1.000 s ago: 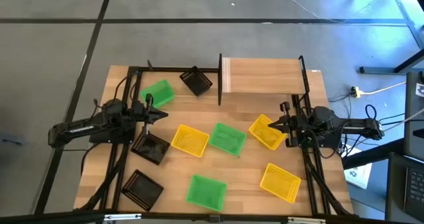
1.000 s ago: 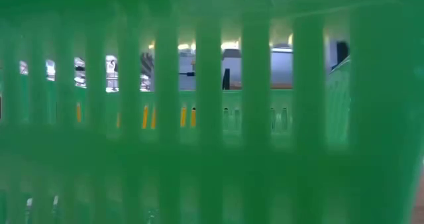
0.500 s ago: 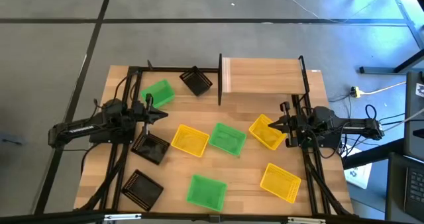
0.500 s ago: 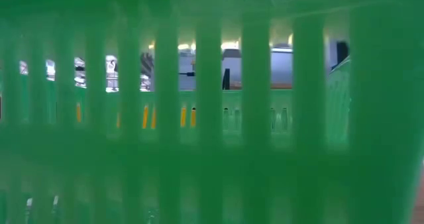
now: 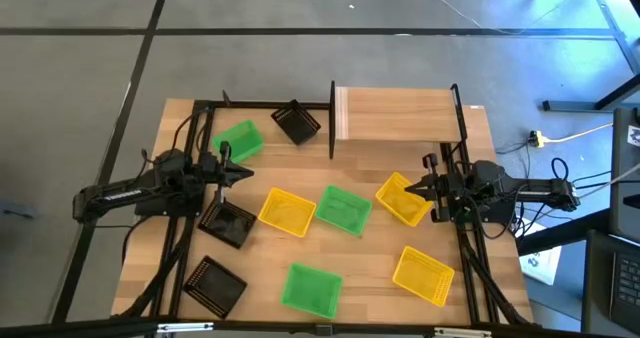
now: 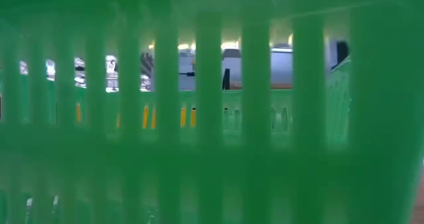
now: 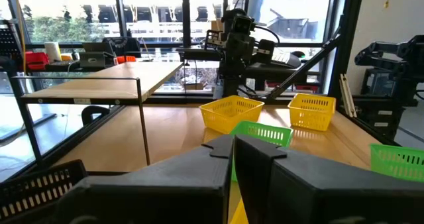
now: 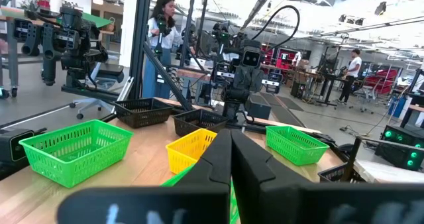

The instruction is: Stack baskets on shelf by color

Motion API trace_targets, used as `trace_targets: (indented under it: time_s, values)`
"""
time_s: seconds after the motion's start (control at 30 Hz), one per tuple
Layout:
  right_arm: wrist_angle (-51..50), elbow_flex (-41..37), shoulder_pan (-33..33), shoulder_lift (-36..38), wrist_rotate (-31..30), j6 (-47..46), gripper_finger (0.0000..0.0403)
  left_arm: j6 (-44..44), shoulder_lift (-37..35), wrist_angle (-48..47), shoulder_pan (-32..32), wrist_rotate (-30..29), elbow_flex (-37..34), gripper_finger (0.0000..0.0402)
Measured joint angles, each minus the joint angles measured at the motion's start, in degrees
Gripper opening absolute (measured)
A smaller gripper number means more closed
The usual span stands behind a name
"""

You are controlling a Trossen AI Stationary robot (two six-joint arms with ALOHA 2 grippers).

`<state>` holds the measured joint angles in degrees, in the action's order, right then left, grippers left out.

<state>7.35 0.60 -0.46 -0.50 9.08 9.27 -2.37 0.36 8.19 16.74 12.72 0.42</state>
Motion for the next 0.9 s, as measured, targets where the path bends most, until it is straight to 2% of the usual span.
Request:
trace_targets:
  time_s: [0.33, 0.43, 0.5, 0.6, 0.8, 0.9]
  values:
    - [0.04, 0.0, 0.0, 0.01, 0.02, -3.03, 0.0, 0.14, 0.02, 0.0, 0.0, -0.02, 0.0, 0.0008]
    - [0.04, 0.0, 0.0, 0.01, 0.02, -2.96, 0.0, 3.61, 0.02, 1.63, 0.01, -3.65, 0.01, 0.0008]
    - [0.04, 0.0, -0.01, 0.01, 0.02, -2.99, 0.0001, -0.73, 0.0, 4.97, -0.01, -7.64, 0.48, 0.0008]
    - [0.04, 0.0, 0.02, 0.0, 0.01, -2.98, 0.0001, -5.42, 0.08, 3.21, 0.03, -12.62, 4.64, 0.0008]
    - [0.04, 0.0, 0.02, -0.01, 0.02, -3.01, 0.0001, -3.26, 5.7, -10.61, 0.01, -12.62, 17.74, 0.0008]
    - [0.04, 0.0, 0.0, 0.01, 0.02, -2.99, 0.0001, -7.51, 11.96, -18.01, 0.0, -13.03, 24.87, 0.0008]
